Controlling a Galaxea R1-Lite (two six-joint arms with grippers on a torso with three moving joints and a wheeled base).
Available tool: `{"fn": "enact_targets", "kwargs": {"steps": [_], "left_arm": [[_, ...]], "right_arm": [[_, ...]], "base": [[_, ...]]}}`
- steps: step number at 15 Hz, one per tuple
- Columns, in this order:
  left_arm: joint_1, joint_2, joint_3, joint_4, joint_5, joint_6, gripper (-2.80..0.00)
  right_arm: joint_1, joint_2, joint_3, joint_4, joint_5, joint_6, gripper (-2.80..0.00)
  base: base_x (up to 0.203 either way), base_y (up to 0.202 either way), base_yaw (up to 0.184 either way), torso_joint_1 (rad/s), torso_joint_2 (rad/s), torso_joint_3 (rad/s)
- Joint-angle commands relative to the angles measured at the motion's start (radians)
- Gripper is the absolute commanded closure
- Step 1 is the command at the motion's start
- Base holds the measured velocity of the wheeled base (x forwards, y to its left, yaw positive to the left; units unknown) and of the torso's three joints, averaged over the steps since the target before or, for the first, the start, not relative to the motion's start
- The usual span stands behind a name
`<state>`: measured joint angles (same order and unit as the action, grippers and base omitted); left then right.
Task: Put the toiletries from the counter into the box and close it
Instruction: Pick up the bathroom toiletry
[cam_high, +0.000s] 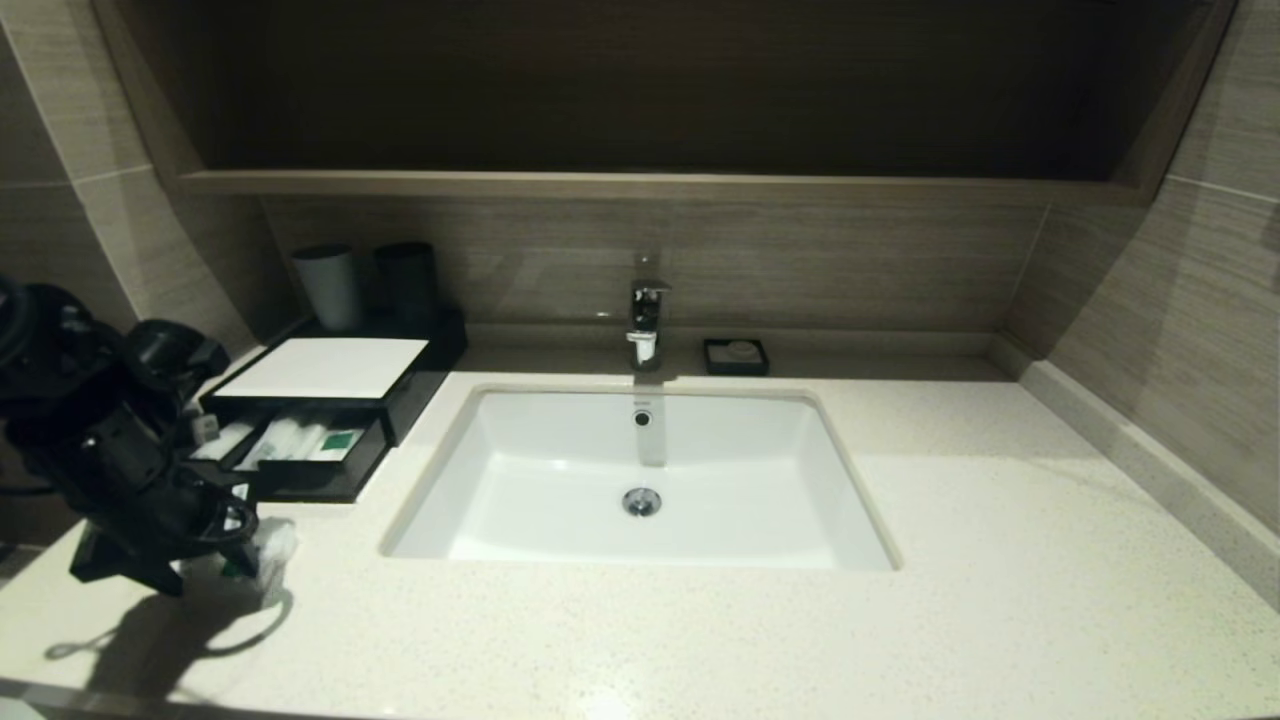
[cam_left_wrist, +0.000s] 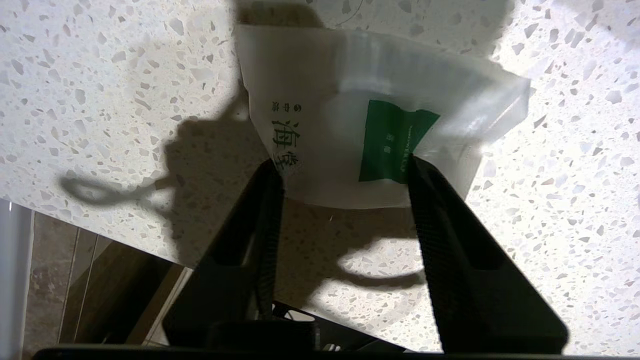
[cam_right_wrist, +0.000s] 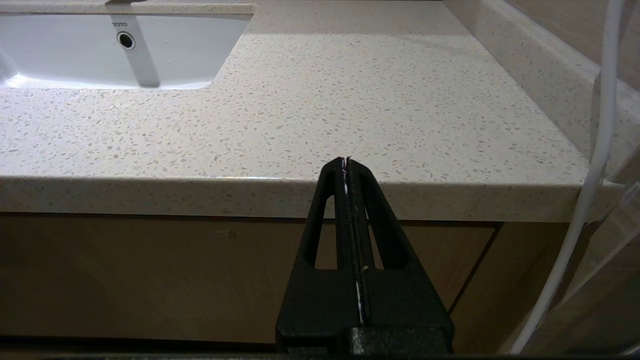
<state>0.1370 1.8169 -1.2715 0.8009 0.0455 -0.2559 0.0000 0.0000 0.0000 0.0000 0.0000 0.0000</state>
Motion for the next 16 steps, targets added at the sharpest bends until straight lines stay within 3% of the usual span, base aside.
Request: {"fn": "enact_targets", "kwargs": {"steps": [1, 10, 16], "left_arm": [[0.001, -0.001, 0.000, 0.004, 0.000, -0.002, 0.00], [0.002, -0.075, -0.013, 0.005, 0.001, -0.002, 0.00], [0.002, -0.098, -0.143, 0.005, 0.002, -0.002, 0.00]], "right_arm": [[0.000, 0.000, 0.000, 0.000, 0.000, 0.000, 0.00], [0.000, 0.000, 0.000, 0.000, 0.000, 0.000, 0.00], [0.000, 0.000, 0.000, 0.000, 0.000, 0.000, 0.00]], "base": [[0.000, 0.000, 0.000, 0.000, 0.00, 0.000], [0.000, 0.000, 0.000, 0.000, 0.00, 0.000], [0.000, 0.000, 0.000, 0.000, 0.00, 0.000]]}}
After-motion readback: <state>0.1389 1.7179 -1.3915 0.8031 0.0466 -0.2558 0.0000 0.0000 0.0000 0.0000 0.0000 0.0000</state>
